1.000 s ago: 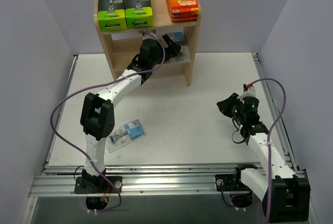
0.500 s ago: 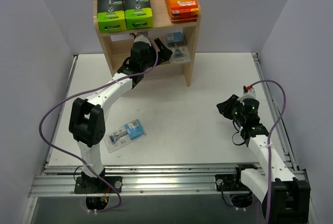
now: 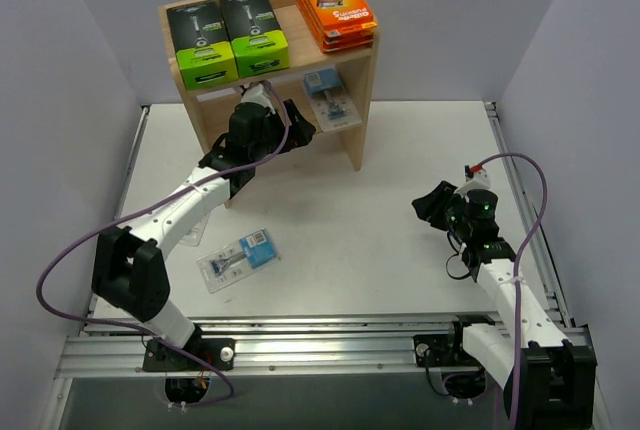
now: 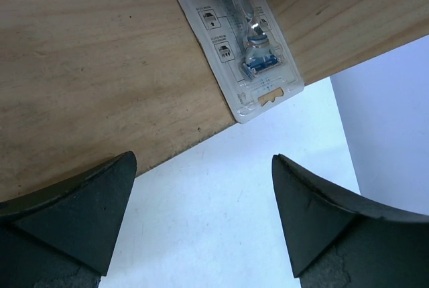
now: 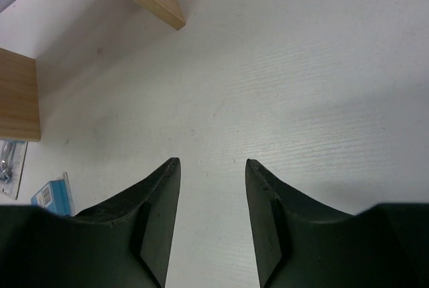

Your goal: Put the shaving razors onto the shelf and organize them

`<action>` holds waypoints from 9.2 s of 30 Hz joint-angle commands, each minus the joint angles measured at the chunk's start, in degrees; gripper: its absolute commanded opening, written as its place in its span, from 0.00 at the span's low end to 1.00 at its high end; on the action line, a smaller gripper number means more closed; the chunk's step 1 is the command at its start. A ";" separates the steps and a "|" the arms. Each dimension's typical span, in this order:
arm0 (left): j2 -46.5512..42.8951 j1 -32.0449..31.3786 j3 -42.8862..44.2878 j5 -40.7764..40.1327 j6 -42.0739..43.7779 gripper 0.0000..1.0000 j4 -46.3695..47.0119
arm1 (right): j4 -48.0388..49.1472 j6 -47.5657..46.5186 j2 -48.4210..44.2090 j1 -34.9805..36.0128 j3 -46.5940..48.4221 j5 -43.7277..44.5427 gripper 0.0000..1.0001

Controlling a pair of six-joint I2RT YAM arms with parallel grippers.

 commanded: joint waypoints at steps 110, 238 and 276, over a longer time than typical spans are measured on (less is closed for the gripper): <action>-71.90 0.45 -36.18 -39.31 31.57 0.94 -13.36 | 1.28 -37.50 69.22 64.97 59.93 2.11 0.45; -70.05 0.37 -35.92 -35.27 30.78 0.94 -14.06 | -19.12 34.57 6.55 44.93 -2.99 37.70 0.39; -70.84 0.01 -36.01 -34.04 30.34 0.94 -14.15 | 7.52 28.25 17.38 57.60 2.72 37.70 0.01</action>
